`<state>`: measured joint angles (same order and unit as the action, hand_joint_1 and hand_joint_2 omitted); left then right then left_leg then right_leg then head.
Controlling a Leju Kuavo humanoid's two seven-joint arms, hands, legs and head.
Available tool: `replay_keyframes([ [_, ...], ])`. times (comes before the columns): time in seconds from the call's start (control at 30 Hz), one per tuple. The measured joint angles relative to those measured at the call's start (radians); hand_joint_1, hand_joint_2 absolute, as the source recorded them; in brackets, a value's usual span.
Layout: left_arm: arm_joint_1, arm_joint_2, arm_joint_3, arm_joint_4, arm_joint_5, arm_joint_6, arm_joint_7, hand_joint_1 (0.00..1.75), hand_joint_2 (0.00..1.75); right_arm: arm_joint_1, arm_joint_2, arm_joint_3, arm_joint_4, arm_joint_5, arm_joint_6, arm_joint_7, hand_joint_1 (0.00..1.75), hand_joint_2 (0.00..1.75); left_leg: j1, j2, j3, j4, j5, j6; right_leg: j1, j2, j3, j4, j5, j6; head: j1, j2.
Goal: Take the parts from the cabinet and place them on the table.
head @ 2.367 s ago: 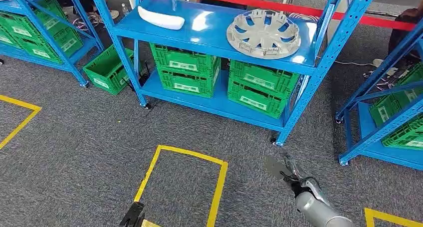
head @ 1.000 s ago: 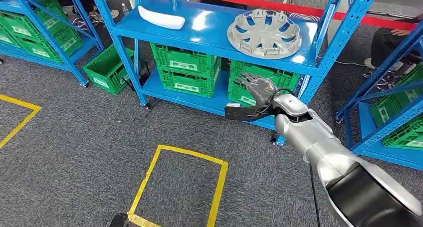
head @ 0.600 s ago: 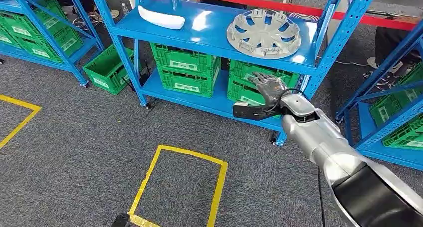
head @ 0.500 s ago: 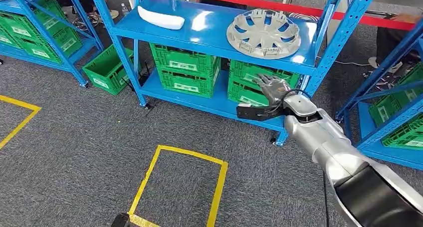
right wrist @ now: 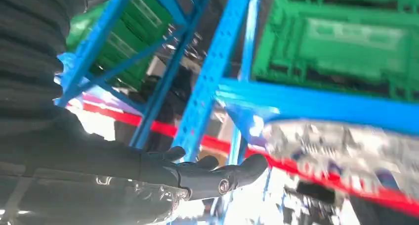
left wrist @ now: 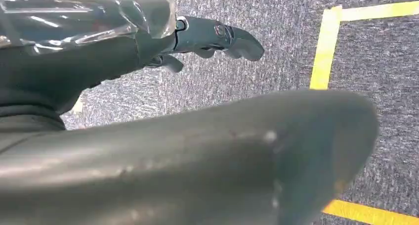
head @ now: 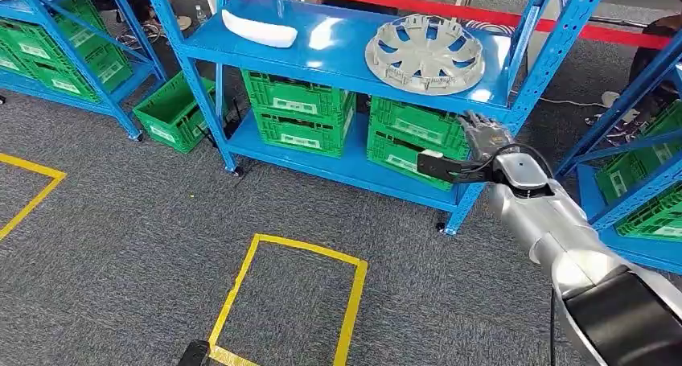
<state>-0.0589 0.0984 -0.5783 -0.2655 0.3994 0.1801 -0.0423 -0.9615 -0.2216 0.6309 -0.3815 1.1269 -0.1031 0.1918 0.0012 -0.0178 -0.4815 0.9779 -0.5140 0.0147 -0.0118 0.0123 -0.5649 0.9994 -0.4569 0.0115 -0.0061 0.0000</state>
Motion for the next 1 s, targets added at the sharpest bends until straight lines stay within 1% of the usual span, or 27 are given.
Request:
replay_keyframes([
  [0.1, -0.002, 0.000, -0.003, -0.003, -0.001, -0.003, 0.000, 0.00, 0.00, 0.000, 0.004, -0.019, -0.002, 0.009, -0.036, -0.021, 0.00, 1.75, 0.000, 0.000, 0.000, 0.000, 0.000, 0.000, 0.000, 0.000, 0.000, 0.000, 0.000, 0.000, 0.000, 0.000],
  [0.17, -0.004, 0.000, -0.005, -0.003, -0.001, -0.003, 0.000, 0.00, 0.00, 0.000, 0.008, -0.028, -0.002, 0.017, -0.040, -0.031, 0.00, 1.75, 0.001, 0.000, 0.000, 0.000, 0.000, 0.000, 0.000, 0.000, 0.000, 0.000, 0.000, 0.000, 0.000, 0.000],
  [0.53, -0.007, 0.000, -0.016, -0.008, -0.001, -0.003, -0.001, 0.00, 0.00, 0.000, 0.015, -0.045, -0.005, 0.019, -0.045, -0.040, 0.00, 1.75, 0.000, 0.000, 0.000, 0.000, 0.000, 0.000, 0.000, 0.000, 0.000, 0.000, 0.000, 0.000, 0.000, 0.000],
  [0.63, -0.006, 0.000, -0.018, -0.008, 0.003, -0.003, -0.006, 0.00, 0.00, 0.000, 0.019, -0.049, -0.008, 0.029, -0.048, -0.099, 0.00, 1.75, 0.000, 0.000, -0.001, 0.000, 0.000, 0.000, 0.000, 0.000, 0.000, 0.000, 0.000, 0.000, 0.000, 0.000],
  [0.73, -0.006, 0.001, -0.018, -0.008, 0.010, -0.014, -0.008, 0.00, 0.00, 0.000, 0.032, -0.051, -0.011, 0.022, -0.037, -0.210, 0.00, 1.75, 0.000, 0.000, 0.000, 0.000, 0.000, 0.000, 0.000, 0.000, 0.000, 0.000, 0.000, 0.000, 0.000, 0.000],
  [0.77, -0.006, 0.001, -0.018, -0.008, 0.011, -0.019, -0.008, 0.00, 0.00, 0.000, 0.038, -0.052, -0.013, 0.019, -0.034, -0.232, 0.00, 1.75, 0.000, 0.000, 0.000, 0.000, 0.000, 0.000, 0.000, 0.000, 0.000, 0.000, 0.000, 0.000, 0.000, 0.000],
  [0.87, -0.006, 0.003, -0.020, -0.008, 0.010, -0.027, -0.008, 0.00, 0.00, 0.000, 0.051, -0.055, -0.020, 0.019, -0.023, -0.257, 0.00, 1.75, 0.001, 0.000, 0.000, 0.000, 0.000, 0.000, 0.000, 0.000, 0.000, 0.000, 0.000, 0.000, 0.000, 0.000],
  [1.0, -0.006, 0.004, -0.027, -0.009, 0.011, -0.036, -0.002, 0.00, 0.00, -0.002, 0.058, -0.056, -0.024, 0.017, -0.017, -0.272, 0.00, 1.75, 0.000, 0.000, 0.000, 0.000, 0.000, 0.000, 0.000, 0.000, 0.000, 0.000, 0.000, 0.000, 0.000, 0.000],
])
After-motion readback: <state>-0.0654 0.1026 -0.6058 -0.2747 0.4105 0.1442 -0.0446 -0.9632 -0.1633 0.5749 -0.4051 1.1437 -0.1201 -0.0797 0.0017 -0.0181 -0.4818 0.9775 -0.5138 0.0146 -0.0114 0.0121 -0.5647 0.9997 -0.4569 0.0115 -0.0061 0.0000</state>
